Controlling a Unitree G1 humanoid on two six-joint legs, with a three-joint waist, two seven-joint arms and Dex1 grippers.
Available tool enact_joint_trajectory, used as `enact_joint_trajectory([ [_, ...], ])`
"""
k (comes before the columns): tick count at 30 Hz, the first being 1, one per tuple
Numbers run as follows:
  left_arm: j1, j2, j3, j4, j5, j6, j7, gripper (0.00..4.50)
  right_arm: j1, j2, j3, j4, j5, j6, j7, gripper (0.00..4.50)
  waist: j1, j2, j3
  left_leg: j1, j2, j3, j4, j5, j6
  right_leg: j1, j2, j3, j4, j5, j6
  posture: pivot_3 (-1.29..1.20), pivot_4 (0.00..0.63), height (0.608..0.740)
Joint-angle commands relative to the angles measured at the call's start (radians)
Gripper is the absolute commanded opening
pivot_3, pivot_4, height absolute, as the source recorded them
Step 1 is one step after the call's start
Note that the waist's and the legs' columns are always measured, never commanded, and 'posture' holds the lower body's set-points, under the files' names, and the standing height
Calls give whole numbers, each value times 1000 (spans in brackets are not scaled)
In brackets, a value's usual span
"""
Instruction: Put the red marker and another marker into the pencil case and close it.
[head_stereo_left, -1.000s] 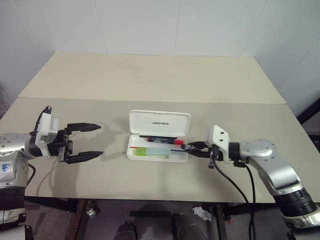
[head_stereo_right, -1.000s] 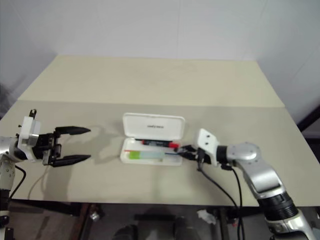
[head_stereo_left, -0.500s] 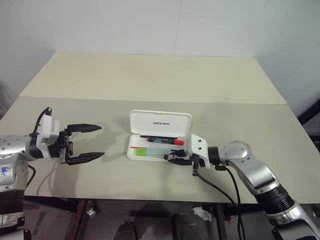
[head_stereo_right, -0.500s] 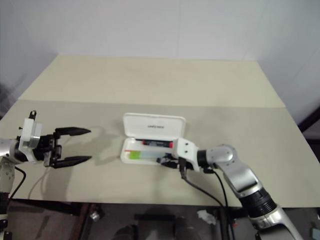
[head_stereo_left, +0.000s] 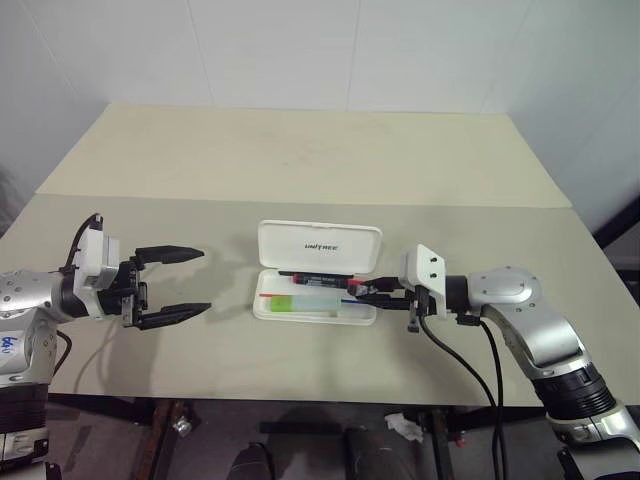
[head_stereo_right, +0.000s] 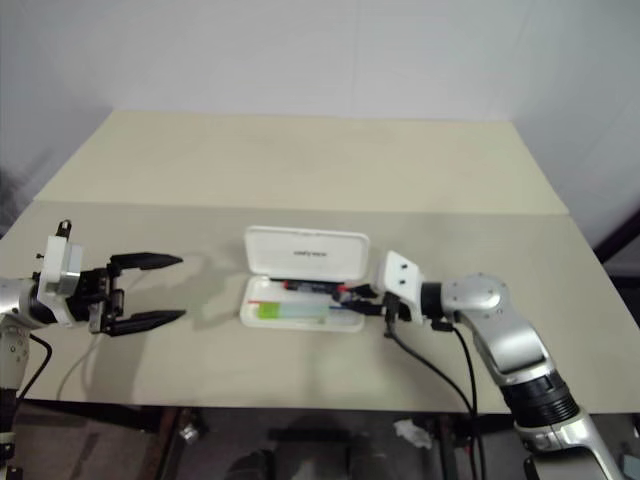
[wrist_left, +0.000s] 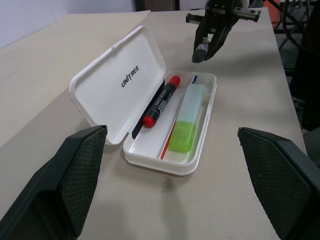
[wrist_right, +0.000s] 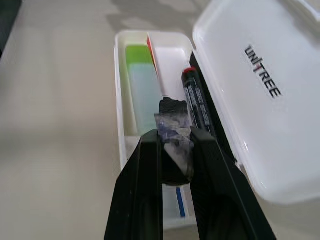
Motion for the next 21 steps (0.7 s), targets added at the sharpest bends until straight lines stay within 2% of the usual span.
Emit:
enact_joint_trajectory([
  [1,-16,1,5,-22,-20,-3,5,4500,-20,16,24,12,-30,-31,-12,386,0,0,0,0,0,0,0,0,0,0,0,0,0,0,0,0,150,740],
  [12,-13,7,12,-26,-25,-1,5,4500,-55,99,102,40,-90,-35,-37,386,3,0,0,0,0,0,0,0,0,0,0,0,0,0,1,0,150,740],
  [18,-3,9,20,-35,-26,1,13,4500,-59,105,88,40,-83,-41,-35,386,3,0,0,0,0,0,0,0,-1,0,0,0,0,0,1,0,150,740],
  [21,1,10,21,-38,-27,2,17,4500,-53,74,61,44,-74,-45,-20,386,3,0,0,0,0,0,0,0,-1,0,0,0,0,0,1,0,150,740],
])
